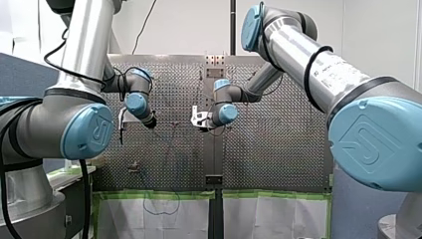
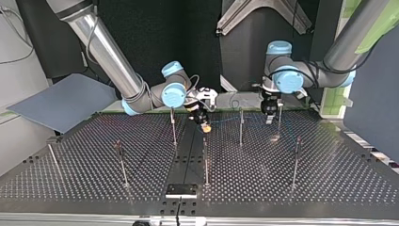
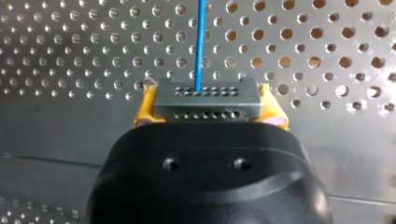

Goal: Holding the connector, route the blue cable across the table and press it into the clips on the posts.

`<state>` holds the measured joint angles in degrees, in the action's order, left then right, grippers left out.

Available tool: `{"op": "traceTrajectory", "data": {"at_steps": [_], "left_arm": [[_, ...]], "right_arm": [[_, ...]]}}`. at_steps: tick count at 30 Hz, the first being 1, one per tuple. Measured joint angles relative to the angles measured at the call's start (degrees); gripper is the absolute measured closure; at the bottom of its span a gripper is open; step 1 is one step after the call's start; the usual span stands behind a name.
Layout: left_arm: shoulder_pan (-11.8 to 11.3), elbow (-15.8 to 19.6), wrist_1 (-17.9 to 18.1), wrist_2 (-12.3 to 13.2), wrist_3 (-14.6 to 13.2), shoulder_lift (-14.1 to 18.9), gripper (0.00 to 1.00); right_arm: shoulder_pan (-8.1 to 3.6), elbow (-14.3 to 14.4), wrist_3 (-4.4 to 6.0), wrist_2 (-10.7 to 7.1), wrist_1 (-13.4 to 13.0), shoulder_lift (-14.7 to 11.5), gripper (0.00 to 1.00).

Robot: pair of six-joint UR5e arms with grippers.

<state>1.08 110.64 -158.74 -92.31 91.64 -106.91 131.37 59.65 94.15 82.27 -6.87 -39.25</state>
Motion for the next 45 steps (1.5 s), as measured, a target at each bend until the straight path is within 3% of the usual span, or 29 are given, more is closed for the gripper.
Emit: {"op": "traceTrajectory", "data": {"at_steps": [8,20,28,40,45], "left_arm": [[3.02,2.98,0.13,2.13,0.15,0.25,0.0],[6.09,7.51,0.34,1.61,-0.14,2.94,0.0],[7.15,8.45,0.49,-1.01,0.16,5.91,0.0],[9.43,9.01,2.1,0.21,-0.84,6.44,0.0],[11.45,8.86,4.07,-0.19,-0.14,5.61,0.0]], "right_arm": [[-0.31,-0.01,-0.25,0.0,0.07,0.0,1.0],[-0.91,-0.01,-0.48,-0.07,0.17,-0.03,1.0],[-1.38,-0.01,-0.66,-0.13,0.18,-0.02,1.0],[-2.2,-0.01,-0.73,-0.45,0.08,-0.06,1.0],[-2.36,-0.02,-1.64,-0.51,0.08,-0.18,1.0]]}}
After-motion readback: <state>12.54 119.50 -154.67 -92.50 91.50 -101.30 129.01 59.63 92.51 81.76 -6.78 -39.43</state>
